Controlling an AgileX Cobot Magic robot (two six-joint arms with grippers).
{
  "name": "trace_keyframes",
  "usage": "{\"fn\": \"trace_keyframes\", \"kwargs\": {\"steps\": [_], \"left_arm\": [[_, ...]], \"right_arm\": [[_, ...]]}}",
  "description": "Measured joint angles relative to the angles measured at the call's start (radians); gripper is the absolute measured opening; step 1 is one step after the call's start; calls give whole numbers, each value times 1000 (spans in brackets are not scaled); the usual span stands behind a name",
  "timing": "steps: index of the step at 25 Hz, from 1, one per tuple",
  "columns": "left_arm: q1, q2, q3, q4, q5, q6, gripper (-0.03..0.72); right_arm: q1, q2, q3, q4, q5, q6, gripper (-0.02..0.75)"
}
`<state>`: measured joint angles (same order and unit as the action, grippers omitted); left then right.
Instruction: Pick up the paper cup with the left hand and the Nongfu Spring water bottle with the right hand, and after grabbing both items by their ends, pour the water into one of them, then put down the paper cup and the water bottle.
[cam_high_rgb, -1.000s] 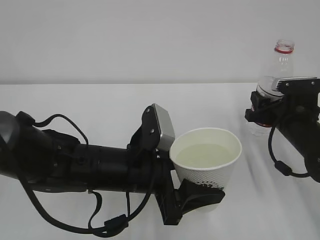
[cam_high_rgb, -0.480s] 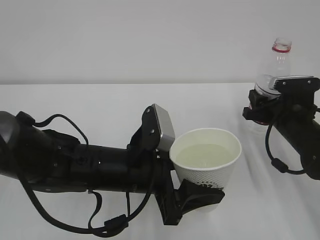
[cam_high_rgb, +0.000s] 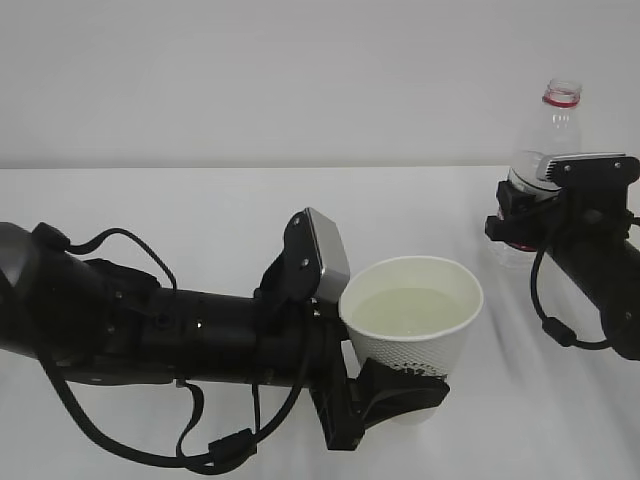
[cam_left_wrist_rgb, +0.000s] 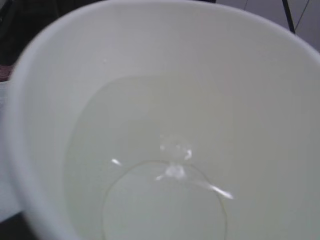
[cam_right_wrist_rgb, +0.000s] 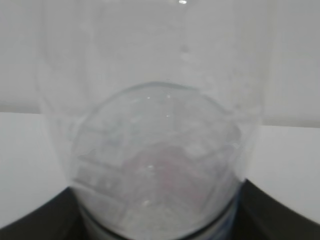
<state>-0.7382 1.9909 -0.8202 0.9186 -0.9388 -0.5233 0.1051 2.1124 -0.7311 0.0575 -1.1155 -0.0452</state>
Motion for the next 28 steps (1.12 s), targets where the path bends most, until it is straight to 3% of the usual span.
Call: {"fn": "trace_keyframes", "kwargs": {"steps": [19,28], "left_arm": [[0,0,0,0,1,0,537],[0,0,0,0,1,0,537]], "right_arm": [[0,0,0,-20,0,0,426],[0,0,0,-46,0,0,470]]}}
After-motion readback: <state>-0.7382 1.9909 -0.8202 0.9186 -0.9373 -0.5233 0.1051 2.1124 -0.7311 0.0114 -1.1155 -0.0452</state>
